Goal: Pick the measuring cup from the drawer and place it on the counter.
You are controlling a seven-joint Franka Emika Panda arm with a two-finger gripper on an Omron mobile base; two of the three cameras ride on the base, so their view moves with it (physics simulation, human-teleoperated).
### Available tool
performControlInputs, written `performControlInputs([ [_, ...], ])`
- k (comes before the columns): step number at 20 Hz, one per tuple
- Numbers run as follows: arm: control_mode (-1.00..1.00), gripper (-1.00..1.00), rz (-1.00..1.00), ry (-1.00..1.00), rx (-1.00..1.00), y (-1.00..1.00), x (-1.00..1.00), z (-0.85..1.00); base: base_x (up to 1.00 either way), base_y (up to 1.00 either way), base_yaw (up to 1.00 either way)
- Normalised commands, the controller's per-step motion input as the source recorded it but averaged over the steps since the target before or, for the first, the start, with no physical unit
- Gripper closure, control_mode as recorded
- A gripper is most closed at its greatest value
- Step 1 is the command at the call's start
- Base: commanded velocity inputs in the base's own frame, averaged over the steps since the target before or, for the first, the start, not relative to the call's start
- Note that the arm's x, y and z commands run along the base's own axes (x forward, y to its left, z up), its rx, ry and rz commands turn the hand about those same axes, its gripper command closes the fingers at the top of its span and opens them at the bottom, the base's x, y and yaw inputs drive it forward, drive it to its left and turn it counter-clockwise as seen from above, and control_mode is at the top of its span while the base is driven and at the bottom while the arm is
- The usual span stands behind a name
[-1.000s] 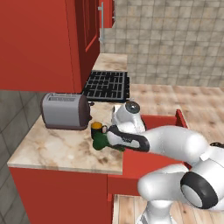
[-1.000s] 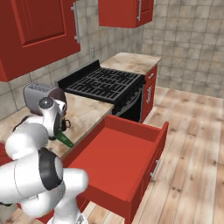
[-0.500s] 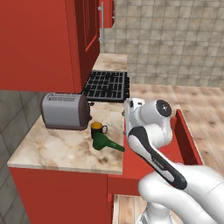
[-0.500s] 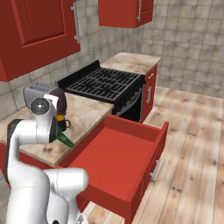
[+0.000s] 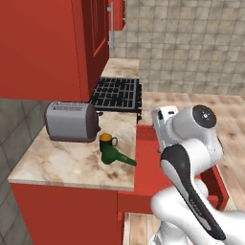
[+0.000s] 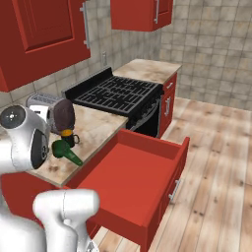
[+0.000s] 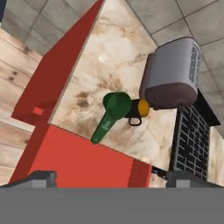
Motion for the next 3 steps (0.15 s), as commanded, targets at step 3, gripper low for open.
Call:
performControlInputs([
  [3, -1.00, -1.00, 0.00, 0.00, -0.30, -0.66, -1.00, 0.00, 0.00, 0.00, 0.00],
])
